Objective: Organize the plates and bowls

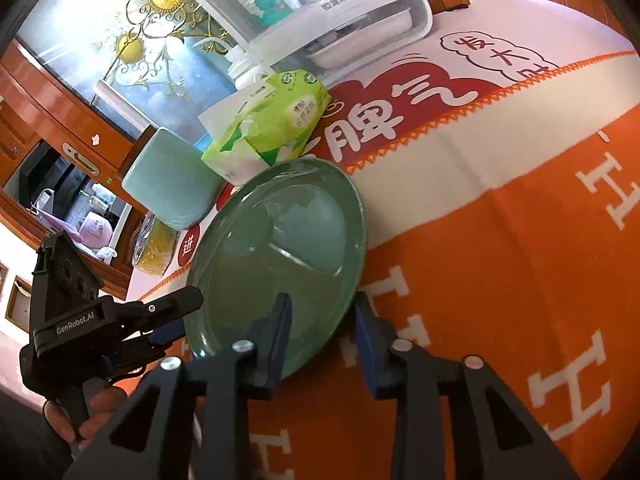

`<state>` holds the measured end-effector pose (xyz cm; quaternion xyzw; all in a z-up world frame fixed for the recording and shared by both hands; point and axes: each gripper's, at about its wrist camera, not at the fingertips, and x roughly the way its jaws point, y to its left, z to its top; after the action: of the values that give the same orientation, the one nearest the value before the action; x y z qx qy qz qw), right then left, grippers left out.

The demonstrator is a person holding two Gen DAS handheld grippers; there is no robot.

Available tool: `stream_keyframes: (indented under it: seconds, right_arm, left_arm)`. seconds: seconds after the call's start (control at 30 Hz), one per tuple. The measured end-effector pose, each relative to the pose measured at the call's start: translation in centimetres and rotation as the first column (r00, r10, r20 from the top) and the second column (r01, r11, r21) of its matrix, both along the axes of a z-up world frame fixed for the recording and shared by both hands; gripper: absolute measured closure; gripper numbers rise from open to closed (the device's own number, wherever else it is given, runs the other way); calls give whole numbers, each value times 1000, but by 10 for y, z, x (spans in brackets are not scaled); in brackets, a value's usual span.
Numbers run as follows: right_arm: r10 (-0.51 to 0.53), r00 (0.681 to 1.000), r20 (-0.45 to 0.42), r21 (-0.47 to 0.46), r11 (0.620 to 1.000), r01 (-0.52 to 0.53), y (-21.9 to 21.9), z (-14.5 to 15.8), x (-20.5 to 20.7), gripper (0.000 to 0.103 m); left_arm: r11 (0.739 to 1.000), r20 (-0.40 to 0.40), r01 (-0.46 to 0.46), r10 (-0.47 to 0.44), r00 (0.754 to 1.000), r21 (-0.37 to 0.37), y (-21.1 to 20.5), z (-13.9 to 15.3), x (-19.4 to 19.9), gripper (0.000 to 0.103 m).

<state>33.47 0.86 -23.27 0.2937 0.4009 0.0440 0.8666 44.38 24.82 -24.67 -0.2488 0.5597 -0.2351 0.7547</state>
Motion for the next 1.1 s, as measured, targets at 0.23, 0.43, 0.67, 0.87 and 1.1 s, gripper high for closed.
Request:
stream_keyframes:
  seconds: [0.23,0.43,0.67,0.87,1.1]
  right_arm:
    - [-15,1000,-22,20,1000,15,-4,-1,0,88]
    - [-8,999,-47,22,1000,9,-2,0,-5,89]
    - [-9,999,-53,43,999,11,0,9,-17,88]
    - [-16,1000,-2,35,999,17,-1,32,-30,88]
    - [-27,999,43,30,999,26,-6,55,-48,88]
  left_arm:
    - [1000,-29,-30,30,999,0,9,-6,2,85]
    - [999,-35,-22,23,999,23,9,-2,-2,86]
    - [1000,16,-23,23,1000,-7,9,18,-9,86]
    - [995,57,-47,52,997,-87,12,37,-19,86]
    - [990,87,-24,36,996,-136,10,56,-34,86]
